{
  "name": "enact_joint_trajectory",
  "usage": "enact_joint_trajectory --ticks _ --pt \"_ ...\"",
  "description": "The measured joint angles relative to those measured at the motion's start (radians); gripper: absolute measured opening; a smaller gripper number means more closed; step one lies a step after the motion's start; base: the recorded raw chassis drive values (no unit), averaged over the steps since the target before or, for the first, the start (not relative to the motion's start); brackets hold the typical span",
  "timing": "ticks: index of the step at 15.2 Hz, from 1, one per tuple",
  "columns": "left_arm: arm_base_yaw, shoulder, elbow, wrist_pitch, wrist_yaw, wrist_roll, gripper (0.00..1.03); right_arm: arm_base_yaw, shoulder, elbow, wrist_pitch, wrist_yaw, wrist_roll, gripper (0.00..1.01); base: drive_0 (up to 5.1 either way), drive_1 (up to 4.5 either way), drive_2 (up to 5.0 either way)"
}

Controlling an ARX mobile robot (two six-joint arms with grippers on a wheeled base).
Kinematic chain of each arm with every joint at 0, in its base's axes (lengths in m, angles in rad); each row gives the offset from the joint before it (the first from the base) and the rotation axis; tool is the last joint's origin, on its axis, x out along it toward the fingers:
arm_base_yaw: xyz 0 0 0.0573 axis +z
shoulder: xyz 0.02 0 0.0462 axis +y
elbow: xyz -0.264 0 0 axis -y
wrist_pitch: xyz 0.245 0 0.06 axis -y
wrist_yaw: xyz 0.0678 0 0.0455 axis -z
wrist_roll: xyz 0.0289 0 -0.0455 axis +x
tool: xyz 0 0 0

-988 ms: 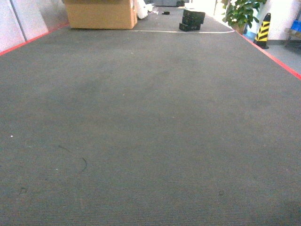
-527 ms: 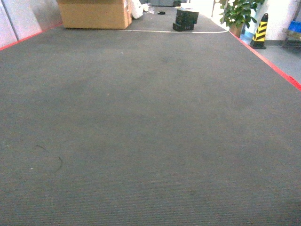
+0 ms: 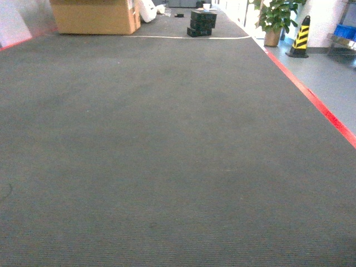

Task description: Sort blue parts and orange caps into right shelf containers

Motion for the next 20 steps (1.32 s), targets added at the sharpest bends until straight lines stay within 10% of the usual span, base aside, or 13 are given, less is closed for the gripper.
enact_joint_trajectory --ticks 20 --pt "0.0 0.0 0.0 0.002 0.0 0.0 0.45 0.0 -0.001 0.0 0.002 0.0 0.0 0.44 4.9 -2.55 -2.6"
